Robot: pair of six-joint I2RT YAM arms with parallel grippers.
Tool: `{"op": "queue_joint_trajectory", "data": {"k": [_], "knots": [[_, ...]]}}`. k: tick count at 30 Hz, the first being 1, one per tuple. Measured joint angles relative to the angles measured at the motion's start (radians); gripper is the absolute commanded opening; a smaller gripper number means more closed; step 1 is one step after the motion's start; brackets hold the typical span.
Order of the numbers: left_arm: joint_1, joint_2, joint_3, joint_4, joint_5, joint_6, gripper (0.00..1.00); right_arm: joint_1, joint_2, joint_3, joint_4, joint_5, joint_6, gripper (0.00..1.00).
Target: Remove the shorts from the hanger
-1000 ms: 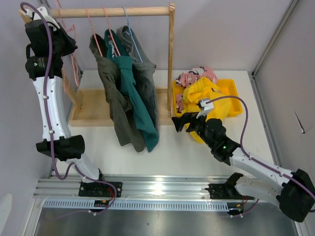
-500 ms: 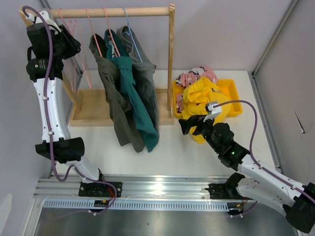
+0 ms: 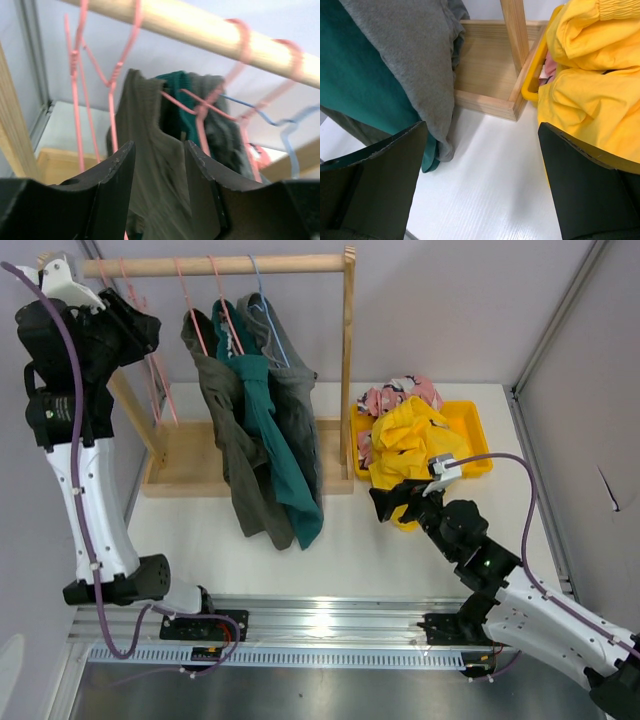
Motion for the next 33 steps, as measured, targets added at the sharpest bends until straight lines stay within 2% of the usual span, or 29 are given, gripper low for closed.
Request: {"op": "queue_joint_trajectory", "data": {"k": [5, 11, 21, 33], "knots": [[-0.096, -0.047, 0.005, 0.022, 0.031, -0.002, 0.45, 0.04, -0.005, 0.0, -0.018, 0.026, 0.002, 0.99], [-0.177, 0.029, 0.011, 0.029, 0.019, -0.011, 0.43, 0.079, -0.029, 0.0, -0.047, 0.068, 0.003, 1.0], [-0.233, 0.122, 0.003, 0.034, -0.035, -0.026, 0.4, 0.092, -0.115, 0.0, -0.115, 0.132, 0.002, 0.99], [-0.26, 0.1, -0.036, 0.061, -0.099, -0.024, 0.41, 0.092, -0.104, 0.0, -0.15, 0.155, -0.001, 0.99]]}}
